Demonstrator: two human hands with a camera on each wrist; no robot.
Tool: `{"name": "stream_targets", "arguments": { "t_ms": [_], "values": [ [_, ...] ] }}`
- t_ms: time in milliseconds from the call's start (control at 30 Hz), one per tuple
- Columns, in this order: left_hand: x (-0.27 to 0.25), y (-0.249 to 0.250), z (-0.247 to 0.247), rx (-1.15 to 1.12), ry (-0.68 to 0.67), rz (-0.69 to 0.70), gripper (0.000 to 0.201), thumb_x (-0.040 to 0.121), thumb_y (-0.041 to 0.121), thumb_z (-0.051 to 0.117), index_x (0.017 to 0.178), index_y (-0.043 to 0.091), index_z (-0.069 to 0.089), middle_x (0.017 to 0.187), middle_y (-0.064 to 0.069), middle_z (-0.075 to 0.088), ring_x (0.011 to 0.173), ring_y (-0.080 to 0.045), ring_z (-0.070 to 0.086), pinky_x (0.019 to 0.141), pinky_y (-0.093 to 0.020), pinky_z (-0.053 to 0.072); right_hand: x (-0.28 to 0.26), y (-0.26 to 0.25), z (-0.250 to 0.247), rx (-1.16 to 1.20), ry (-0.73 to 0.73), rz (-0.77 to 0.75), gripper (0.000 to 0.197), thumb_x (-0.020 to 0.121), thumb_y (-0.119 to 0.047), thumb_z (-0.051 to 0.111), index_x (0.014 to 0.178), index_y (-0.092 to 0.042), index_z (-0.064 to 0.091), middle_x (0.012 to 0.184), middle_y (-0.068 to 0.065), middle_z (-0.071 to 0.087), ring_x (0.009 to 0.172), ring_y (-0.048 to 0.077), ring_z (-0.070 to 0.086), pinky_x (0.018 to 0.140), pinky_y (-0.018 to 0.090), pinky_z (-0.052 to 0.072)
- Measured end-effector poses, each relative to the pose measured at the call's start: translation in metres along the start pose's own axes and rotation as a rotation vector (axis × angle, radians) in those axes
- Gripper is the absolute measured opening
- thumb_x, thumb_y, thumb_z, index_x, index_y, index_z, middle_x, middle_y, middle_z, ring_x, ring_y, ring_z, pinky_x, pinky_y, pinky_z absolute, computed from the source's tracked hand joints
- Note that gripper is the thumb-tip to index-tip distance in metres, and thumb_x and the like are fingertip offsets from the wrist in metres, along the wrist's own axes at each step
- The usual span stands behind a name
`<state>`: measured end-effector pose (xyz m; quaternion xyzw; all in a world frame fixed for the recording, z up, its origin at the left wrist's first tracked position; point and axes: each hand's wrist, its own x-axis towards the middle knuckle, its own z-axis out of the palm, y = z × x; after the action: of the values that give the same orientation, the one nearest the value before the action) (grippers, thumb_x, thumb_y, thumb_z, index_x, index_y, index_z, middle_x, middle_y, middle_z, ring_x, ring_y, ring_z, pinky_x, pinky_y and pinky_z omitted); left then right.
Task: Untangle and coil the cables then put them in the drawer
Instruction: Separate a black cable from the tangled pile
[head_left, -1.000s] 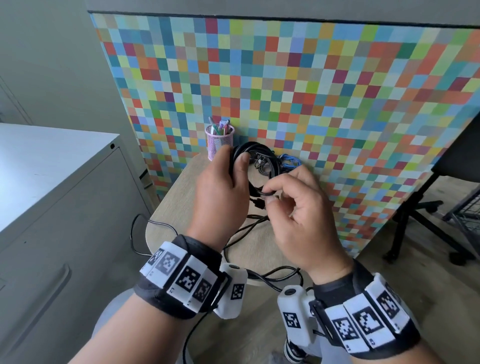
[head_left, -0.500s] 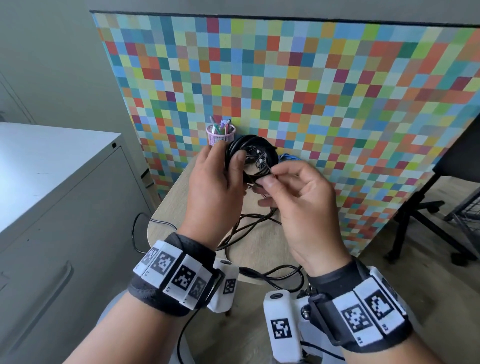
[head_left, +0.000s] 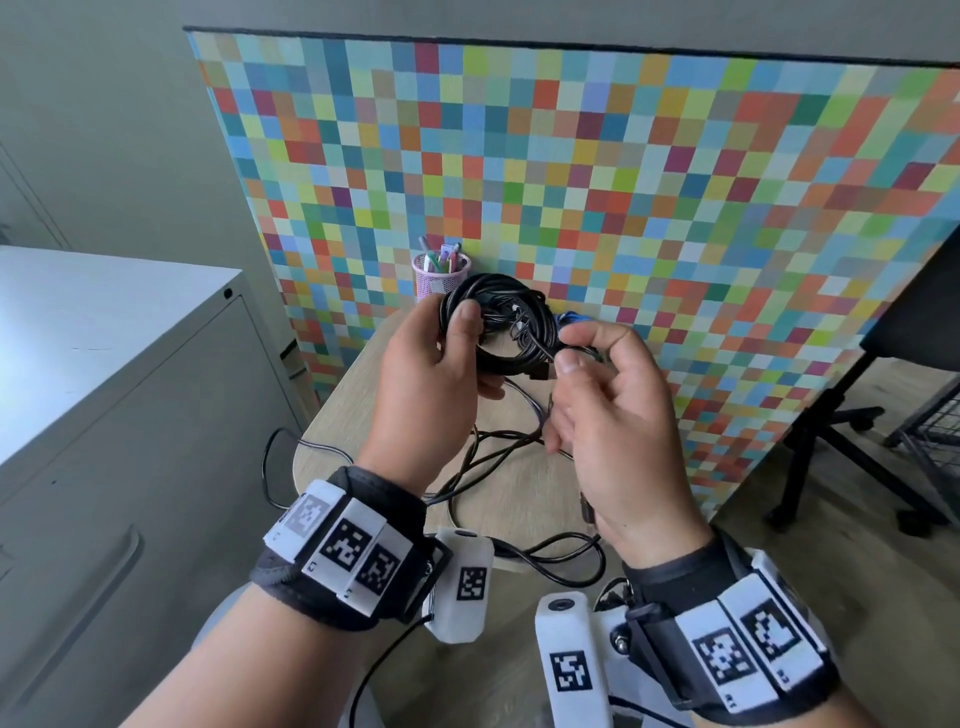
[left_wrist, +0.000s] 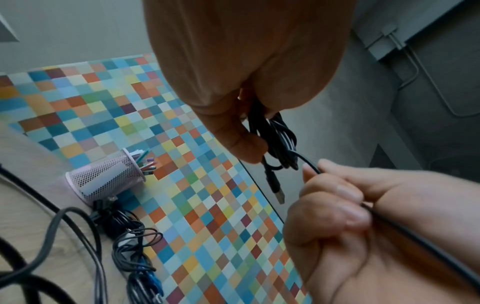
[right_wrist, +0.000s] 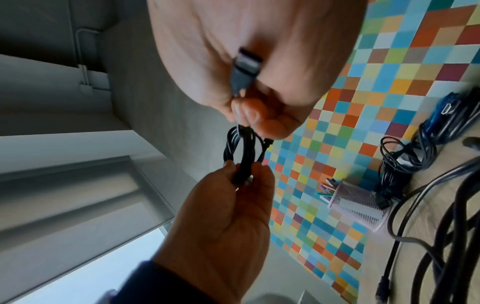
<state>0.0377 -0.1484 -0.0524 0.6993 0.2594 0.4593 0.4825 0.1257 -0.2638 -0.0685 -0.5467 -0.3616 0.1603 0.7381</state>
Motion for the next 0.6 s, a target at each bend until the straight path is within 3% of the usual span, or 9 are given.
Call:
{"name": "stream_targets", "arguments": {
  "t_ms": [67, 167, 233, 333, 400, 500, 600],
  "values": [
    [0.001, 0.004, -0.001, -0.07, 0.011, -0.026, 0.029, 0.11, 0.028, 0.046, 0.094, 0.009, 0.06, 0.076, -0.013, 0.068, 0.056, -0.026, 0.068, 0.062, -0.055, 0.061, -0.002, 0.0, -0.001, -0.054, -0.049, -0.055, 0.013, 0.106, -0.004, 0.052, 0.109, -0.015, 0.057, 0.063, 0.0, 0.059, 0.055, 0.017, 0.052, 0.054, 0.032, 0.045],
    [0.001, 0.012, -0.002, -0.197, 0.013, -0.058, 0.03, 0.111, 0.025, 0.045, 0.1, 0.005, 0.063, 0.08, -0.01, 0.067, 0.057, -0.021, 0.066, 0.058, -0.041, 0.06, -0.006, 0.006, 0.001, -0.089, -0.082, -0.061, 0.007, 0.102, -0.001, 0.06, 0.102, -0.008, 0.061, 0.081, 0.005, 0.077, 0.076, 0.012, 0.072, 0.072, 0.018, 0.052],
    [0.0, 0.016, -0.001, -0.246, -0.005, -0.073, 0.03, 0.111, 0.024, 0.043, 0.099, 0.005, 0.063, 0.079, -0.009, 0.067, 0.058, -0.021, 0.065, 0.057, -0.036, 0.059, -0.006, 0.013, 0.001, -0.151, -0.041, -0.066, 0.004, 0.098, -0.005, 0.067, 0.097, -0.009, 0.067, 0.084, 0.0, 0.078, 0.079, 0.013, 0.073, 0.074, 0.021, 0.054],
    [-0.003, 0.017, 0.0, -0.315, -0.035, -0.09, 0.031, 0.112, 0.022, 0.04, 0.103, 0.001, 0.061, 0.082, -0.02, 0.066, 0.061, -0.024, 0.063, 0.06, -0.036, 0.059, -0.001, 0.019, -0.003, -0.292, 0.06, -0.148, 0.007, 0.094, -0.014, 0.075, 0.091, -0.021, 0.075, 0.075, -0.013, 0.073, 0.066, 0.011, 0.065, 0.064, 0.023, 0.051],
    [-0.005, 0.018, 0.0, -0.323, -0.035, -0.092, 0.031, 0.112, 0.022, 0.039, 0.102, 0.003, 0.062, 0.078, -0.013, 0.067, 0.06, -0.023, 0.062, 0.059, -0.034, 0.058, 0.003, 0.018, -0.003, -0.292, 0.08, -0.161, 0.007, 0.093, -0.013, 0.076, 0.089, -0.018, 0.078, 0.072, -0.01, 0.073, 0.066, 0.011, 0.066, 0.065, 0.02, 0.051],
    [-0.006, 0.02, 0.002, -0.304, -0.053, -0.099, 0.032, 0.112, 0.022, 0.04, 0.096, 0.005, 0.061, 0.067, -0.002, 0.066, 0.054, -0.017, 0.06, 0.054, -0.031, 0.055, 0.006, 0.016, 0.002, -0.196, 0.06, -0.095, 0.011, 0.097, -0.012, 0.071, 0.09, -0.012, 0.08, 0.076, -0.001, 0.078, 0.073, 0.015, 0.075, 0.075, 0.031, 0.061],
    [-0.004, 0.017, 0.003, -0.28, -0.08, -0.114, 0.035, 0.112, 0.024, 0.041, 0.097, -0.002, 0.057, 0.067, -0.01, 0.062, 0.053, -0.021, 0.055, 0.05, -0.033, 0.048, 0.007, 0.015, 0.008, 0.042, 0.058, 0.018, 0.011, 0.097, -0.005, 0.068, 0.094, -0.006, 0.078, 0.091, 0.012, 0.08, 0.09, 0.034, 0.077, 0.091, 0.049, 0.061]
  ]
}}
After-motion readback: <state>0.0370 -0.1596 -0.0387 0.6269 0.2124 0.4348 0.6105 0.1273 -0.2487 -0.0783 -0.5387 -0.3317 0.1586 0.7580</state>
